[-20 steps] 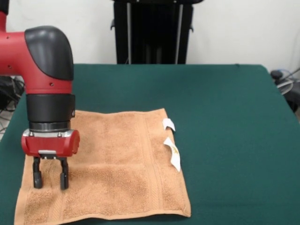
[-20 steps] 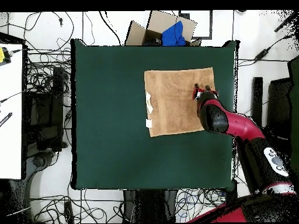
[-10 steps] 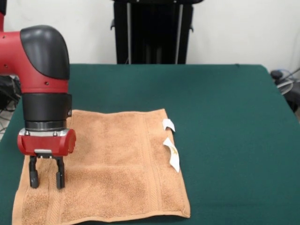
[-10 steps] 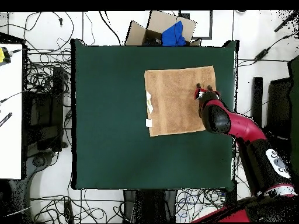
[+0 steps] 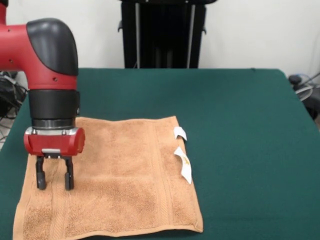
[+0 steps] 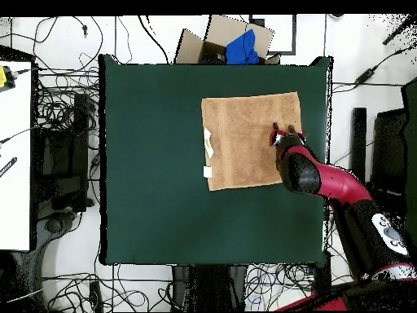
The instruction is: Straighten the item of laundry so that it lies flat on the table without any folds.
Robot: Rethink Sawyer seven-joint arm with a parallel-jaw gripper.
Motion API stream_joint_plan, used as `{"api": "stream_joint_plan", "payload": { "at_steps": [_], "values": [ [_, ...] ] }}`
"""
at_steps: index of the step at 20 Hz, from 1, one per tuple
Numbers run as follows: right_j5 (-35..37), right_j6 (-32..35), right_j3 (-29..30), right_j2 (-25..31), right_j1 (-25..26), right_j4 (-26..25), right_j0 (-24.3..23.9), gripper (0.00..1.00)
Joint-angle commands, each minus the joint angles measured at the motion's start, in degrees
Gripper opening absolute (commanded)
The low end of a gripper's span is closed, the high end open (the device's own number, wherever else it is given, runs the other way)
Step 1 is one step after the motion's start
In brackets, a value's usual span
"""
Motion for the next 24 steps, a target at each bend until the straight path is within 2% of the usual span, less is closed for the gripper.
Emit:
{"api": "stream_joint_plan", "payload": {
  "at_steps": [1,6,19,24],
  "values": [
    [-3.0,7.2,7.9,-4.5,-1.4,-3.0,2.6,1.00],
    [-5.8,9.2,10.2,-6.7,-1.9,-1.5,4.2,1.00],
    [-13.3,12.2,7.9,-9.0,1.6,3.7,10.1,1.00],
    [-15.1,12.5,8.6,-9.7,2.0,5.1,10.9,1.00]
  ]
}}
